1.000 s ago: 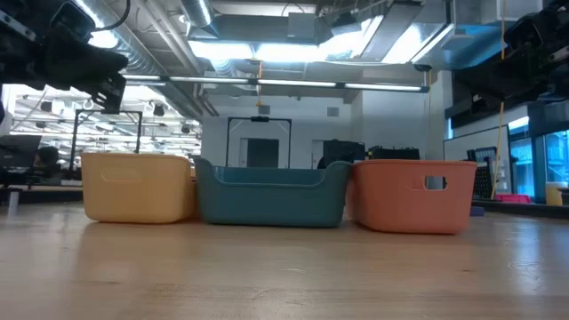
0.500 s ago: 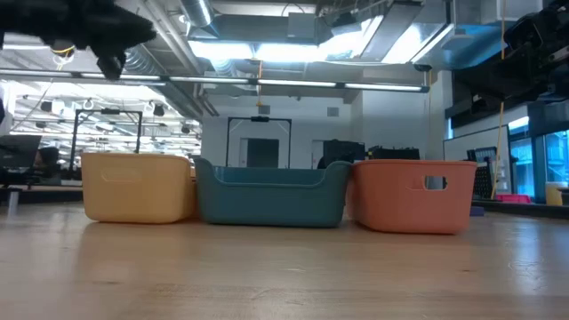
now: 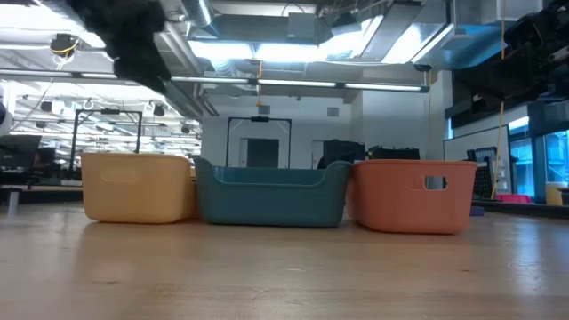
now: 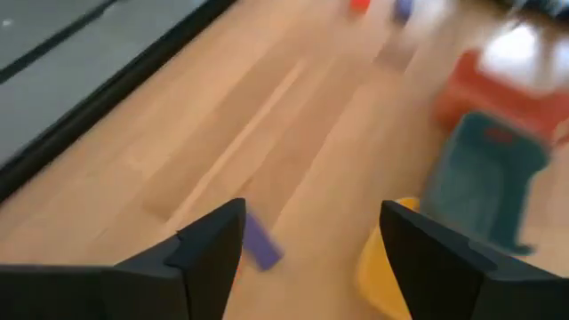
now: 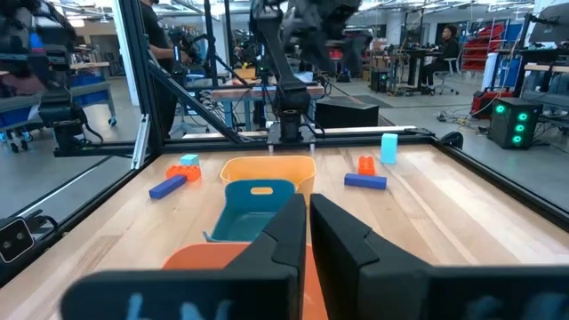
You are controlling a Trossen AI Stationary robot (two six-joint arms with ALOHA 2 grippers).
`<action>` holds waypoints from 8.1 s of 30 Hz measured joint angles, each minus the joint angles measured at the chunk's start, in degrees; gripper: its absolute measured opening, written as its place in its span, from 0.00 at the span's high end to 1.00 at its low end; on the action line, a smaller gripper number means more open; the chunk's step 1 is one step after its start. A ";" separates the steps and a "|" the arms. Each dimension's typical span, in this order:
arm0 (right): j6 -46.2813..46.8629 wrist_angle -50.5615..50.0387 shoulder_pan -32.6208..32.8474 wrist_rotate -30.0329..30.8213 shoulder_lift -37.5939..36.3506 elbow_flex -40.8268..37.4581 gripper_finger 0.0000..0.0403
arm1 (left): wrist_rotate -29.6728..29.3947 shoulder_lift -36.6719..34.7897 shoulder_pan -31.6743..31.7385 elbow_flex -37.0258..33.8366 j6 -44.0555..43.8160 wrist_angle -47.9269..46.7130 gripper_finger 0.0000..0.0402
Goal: Sort & place blocks by color
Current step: Put the top left orange game piece into the orange bin
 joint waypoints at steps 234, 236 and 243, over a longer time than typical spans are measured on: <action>7.21 -21.75 1.90 7.96 73.37 69.33 0.63 | -4.39 5.22 -22.39 1.27 -4.49 33.65 0.47; 7.89 -23.88 3.11 10.23 70.60 68.13 0.64 | -6.45 2.21 -23.06 -0.08 -5.37 33.76 0.47; 15.09 -15.05 8.84 14.76 60.57 56.03 0.63 | -10.67 -4.44 -26.37 -4.56 -7.27 35.19 0.47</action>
